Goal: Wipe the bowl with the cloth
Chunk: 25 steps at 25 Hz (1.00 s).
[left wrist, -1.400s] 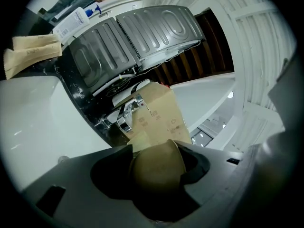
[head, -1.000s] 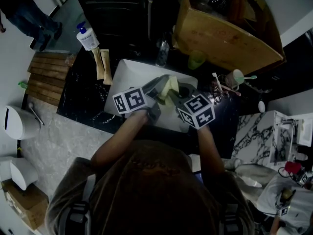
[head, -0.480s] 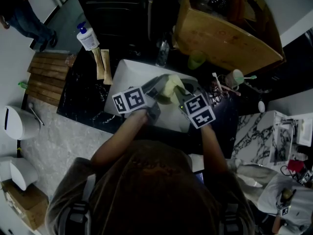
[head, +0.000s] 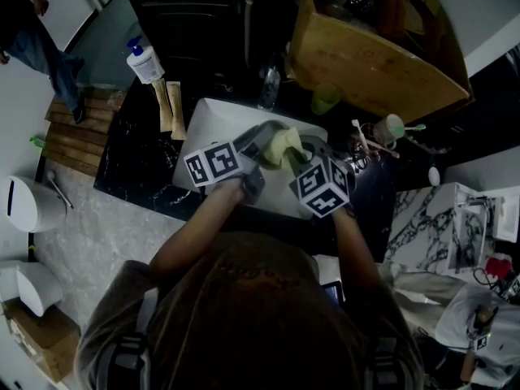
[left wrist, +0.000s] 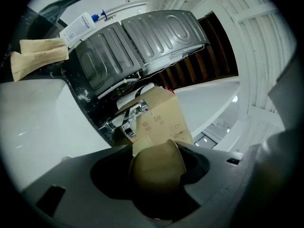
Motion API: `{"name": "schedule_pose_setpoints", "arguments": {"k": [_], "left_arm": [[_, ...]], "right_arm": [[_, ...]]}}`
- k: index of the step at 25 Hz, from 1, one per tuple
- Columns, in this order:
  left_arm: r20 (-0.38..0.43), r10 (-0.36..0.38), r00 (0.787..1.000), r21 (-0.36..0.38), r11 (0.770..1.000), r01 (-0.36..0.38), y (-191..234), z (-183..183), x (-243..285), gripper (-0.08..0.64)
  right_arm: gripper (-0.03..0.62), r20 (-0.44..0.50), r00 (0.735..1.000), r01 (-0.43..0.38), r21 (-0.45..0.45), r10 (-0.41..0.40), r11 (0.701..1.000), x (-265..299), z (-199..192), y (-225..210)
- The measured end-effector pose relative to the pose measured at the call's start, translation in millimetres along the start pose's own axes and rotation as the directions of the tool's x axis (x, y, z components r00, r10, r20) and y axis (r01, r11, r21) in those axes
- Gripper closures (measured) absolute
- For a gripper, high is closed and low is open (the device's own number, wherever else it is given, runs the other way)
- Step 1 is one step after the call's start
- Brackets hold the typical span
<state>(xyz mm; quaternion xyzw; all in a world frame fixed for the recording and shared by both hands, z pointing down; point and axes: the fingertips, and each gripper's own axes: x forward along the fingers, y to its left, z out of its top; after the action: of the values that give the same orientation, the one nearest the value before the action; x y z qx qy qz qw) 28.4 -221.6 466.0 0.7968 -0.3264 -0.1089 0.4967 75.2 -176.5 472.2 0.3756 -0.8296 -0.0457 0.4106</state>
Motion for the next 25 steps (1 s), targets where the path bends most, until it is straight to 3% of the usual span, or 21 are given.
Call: {"name": "schedule_pose_setpoints", "arguments": {"k": [7,18,25], "left_arm": [[0.007,0.009,1.0,0.001,1.0,-0.009,2,6,0,0.319],[0.002,0.005,1.0,-0.004,1.0,-0.005,4,3,1,0.321],[0.003,-0.004,1.0,-0.012,1.0,0.004,5,3,2,0.322]], "right_arm": [[0.574,-0.009,0.997,-0.075,-0.009,0.075,0.997,4,2,21],[0.574,0.085,0.973,-0.223,0.152,0.212,0.963,6,13,45],[0.574,0.144,0.955,-0.283,0.196,0.258,0.939,5,25,52]]}}
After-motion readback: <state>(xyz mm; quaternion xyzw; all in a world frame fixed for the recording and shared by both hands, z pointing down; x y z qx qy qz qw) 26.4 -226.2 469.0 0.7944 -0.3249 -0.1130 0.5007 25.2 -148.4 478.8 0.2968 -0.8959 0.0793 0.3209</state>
